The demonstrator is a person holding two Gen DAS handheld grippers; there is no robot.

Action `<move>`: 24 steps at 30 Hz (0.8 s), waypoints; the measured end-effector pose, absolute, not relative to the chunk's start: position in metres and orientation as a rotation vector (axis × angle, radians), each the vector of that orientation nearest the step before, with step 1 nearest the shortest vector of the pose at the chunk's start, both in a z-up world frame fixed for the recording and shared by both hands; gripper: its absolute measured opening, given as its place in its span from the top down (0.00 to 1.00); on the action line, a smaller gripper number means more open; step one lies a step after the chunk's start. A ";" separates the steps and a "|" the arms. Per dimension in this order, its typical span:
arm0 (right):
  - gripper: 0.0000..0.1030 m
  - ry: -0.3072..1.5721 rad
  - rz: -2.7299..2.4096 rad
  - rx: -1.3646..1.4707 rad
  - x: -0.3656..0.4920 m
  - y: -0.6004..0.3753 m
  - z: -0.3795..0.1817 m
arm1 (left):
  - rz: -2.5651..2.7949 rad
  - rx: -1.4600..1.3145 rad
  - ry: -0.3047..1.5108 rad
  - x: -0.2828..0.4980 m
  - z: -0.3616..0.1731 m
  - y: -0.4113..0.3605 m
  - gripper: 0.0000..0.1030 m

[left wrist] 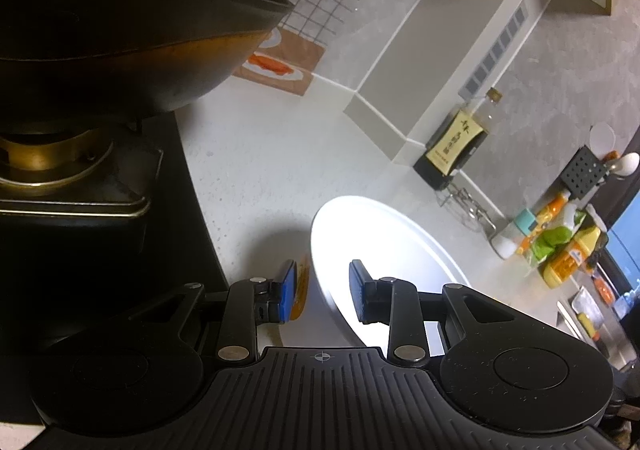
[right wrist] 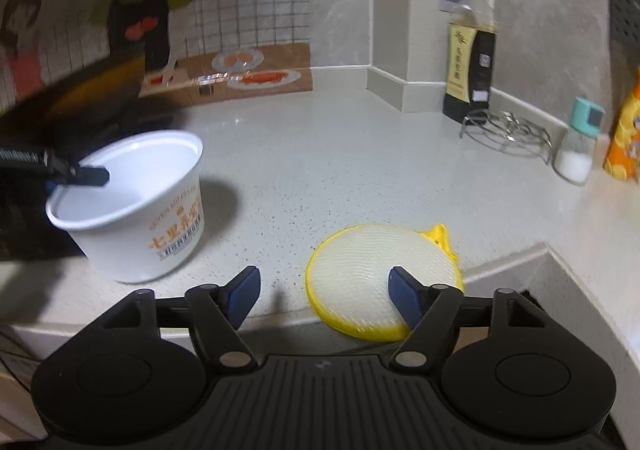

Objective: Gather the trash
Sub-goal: 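Lift the scrubber with the right tool while the left tool grasps the white paper cup rim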

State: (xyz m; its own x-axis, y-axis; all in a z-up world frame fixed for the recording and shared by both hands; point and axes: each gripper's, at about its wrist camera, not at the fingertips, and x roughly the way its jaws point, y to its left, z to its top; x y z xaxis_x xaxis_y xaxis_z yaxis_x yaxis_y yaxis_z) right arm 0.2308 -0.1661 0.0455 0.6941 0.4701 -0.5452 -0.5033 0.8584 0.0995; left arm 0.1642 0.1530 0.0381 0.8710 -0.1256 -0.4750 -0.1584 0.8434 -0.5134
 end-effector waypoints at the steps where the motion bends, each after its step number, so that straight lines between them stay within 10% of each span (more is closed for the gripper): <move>1: 0.29 0.600 0.540 -0.021 0.232 -0.174 0.047 | 0.018 -0.575 0.518 0.165 0.038 0.152 0.69; 13: 0.31 0.793 0.392 0.574 0.282 -0.248 -0.007 | 0.015 -0.543 0.543 0.170 0.033 0.144 0.69; 18: 0.68 0.789 0.492 0.606 0.280 -0.241 -0.012 | 0.049 -0.514 0.560 0.174 0.030 0.145 0.69; 24: 0.79 0.723 0.559 0.483 0.271 -0.222 0.013 | 0.038 -0.507 0.534 0.176 0.029 0.147 0.79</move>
State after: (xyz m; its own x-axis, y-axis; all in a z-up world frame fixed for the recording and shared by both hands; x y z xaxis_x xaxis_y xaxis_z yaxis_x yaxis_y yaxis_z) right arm 0.2712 -0.2222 0.0128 0.6184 0.6241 -0.4775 -0.3050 0.7506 0.5861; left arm 0.1758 0.1471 0.0289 0.8632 -0.0945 -0.4960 -0.1643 0.8764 -0.4528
